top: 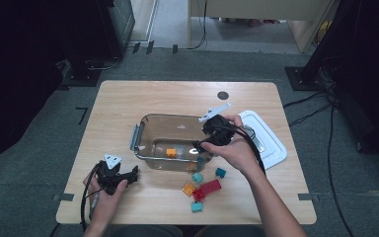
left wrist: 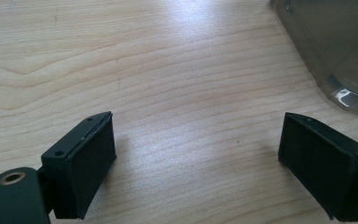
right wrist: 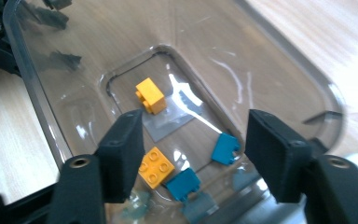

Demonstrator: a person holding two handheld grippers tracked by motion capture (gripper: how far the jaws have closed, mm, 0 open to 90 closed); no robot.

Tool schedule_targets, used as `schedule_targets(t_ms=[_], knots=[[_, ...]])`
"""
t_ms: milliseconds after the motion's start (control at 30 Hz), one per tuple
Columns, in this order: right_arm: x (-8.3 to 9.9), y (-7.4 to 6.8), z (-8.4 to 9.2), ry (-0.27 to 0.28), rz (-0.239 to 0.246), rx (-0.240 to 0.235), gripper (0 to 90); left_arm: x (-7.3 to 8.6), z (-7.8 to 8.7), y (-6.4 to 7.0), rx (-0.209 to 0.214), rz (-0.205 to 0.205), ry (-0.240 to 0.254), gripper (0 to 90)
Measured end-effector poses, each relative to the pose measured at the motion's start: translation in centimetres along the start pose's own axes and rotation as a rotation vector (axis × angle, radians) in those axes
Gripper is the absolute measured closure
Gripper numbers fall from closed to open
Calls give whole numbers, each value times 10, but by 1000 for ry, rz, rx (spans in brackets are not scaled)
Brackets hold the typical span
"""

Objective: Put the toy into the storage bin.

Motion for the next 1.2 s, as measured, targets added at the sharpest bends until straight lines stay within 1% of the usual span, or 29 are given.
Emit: schedule_targets(t_ms=[67, 167, 233, 300, 333, 400, 467, 633, 800, 967, 1200], knots=[[2, 0, 5, 14, 1, -8, 320, 0, 0, 0, 0, 0, 0, 106], [8, 3, 15, 43, -1, -2, 268, 0, 0, 0, 0, 0, -1, 106], [12, 6, 21, 60, -15, -6, 265, 0, 0, 0, 0, 0, -1, 106], [16, 9, 26, 77, -23, 2, 260, 0, 0, 0, 0, 0, -1, 106], [18, 11, 30, 88, -39, 7, 257, 0, 0, 0, 0, 0, -1, 106], [22, 13, 34, 102, -46, 14, 242, 0, 0, 0, 0, 0, -1, 106], [27, 16, 38, 113, -51, 15, 238, 0, 0, 0, 0, -1, -1, 106], [42, 24, 46, 133, -75, 41, 214, 0, 0, 0, 0, -1, -1, 106], [59, 31, 50, 147, -107, 47, 225, 0, 0, 0, 0, -2, -2, 106], [77, 38, 50, 144, -138, 53, 230, 0, 0, 0, 1, -1, -1, 106], [99, 42, 46, 148, -158, 56, 239, 0, 0, 0, 1, -1, -3, 106]])
Point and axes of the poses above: each handheld gripper's, and its own axes: z roughly backward along the jaws, x roughly out of its underside, y roughly to its right, the point moved 4 cm from there along -z, roughly forward along the jaws, and after that the axes turned 13 degrees about -y, right-handed, at the moved point
